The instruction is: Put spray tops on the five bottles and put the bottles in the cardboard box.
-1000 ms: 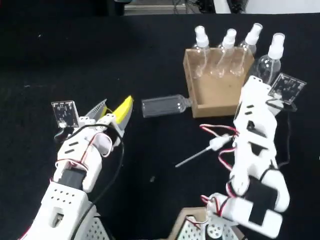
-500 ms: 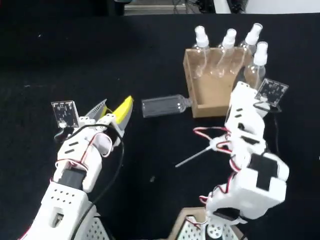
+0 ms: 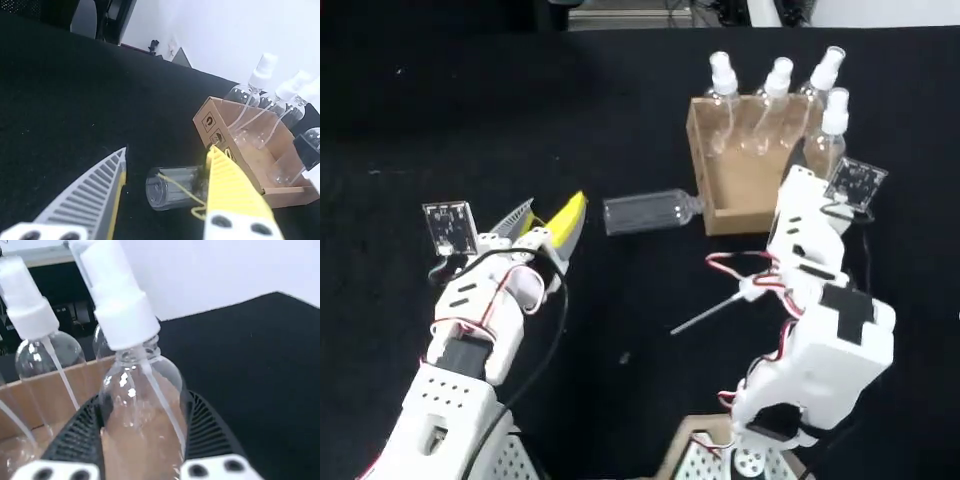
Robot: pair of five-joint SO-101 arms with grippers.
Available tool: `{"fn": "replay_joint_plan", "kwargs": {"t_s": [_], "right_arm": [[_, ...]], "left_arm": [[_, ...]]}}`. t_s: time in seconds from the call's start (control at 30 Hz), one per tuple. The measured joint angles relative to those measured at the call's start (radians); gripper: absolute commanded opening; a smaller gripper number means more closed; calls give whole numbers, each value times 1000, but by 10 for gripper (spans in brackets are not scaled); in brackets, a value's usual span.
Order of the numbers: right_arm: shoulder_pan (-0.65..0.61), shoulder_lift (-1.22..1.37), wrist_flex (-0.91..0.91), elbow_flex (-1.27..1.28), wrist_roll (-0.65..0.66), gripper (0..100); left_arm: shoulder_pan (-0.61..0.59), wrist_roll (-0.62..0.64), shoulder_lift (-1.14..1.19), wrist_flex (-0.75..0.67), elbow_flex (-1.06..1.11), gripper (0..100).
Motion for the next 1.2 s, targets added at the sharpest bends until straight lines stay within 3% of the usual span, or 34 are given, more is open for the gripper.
{"fn": "replay_joint_plan", "kwargs": {"t_s": [0.27, 0.5, 0.93, 1.1, 1.2], "right_arm": [[0, 26, -55, 0, 0, 16], [0, 26, -55, 0, 41, 135], [0, 26, -41, 0, 51, 139], [0, 26, -29, -2, 51, 238], [-3, 26, -26, -2, 51, 241]], "left_arm": [[0, 0, 0, 0, 0, 238], [0, 0, 0, 0, 0, 238], [0, 0, 0, 0, 0, 238], [0, 0, 0, 0, 0, 238], [0, 0, 0, 0, 0, 238]]}}
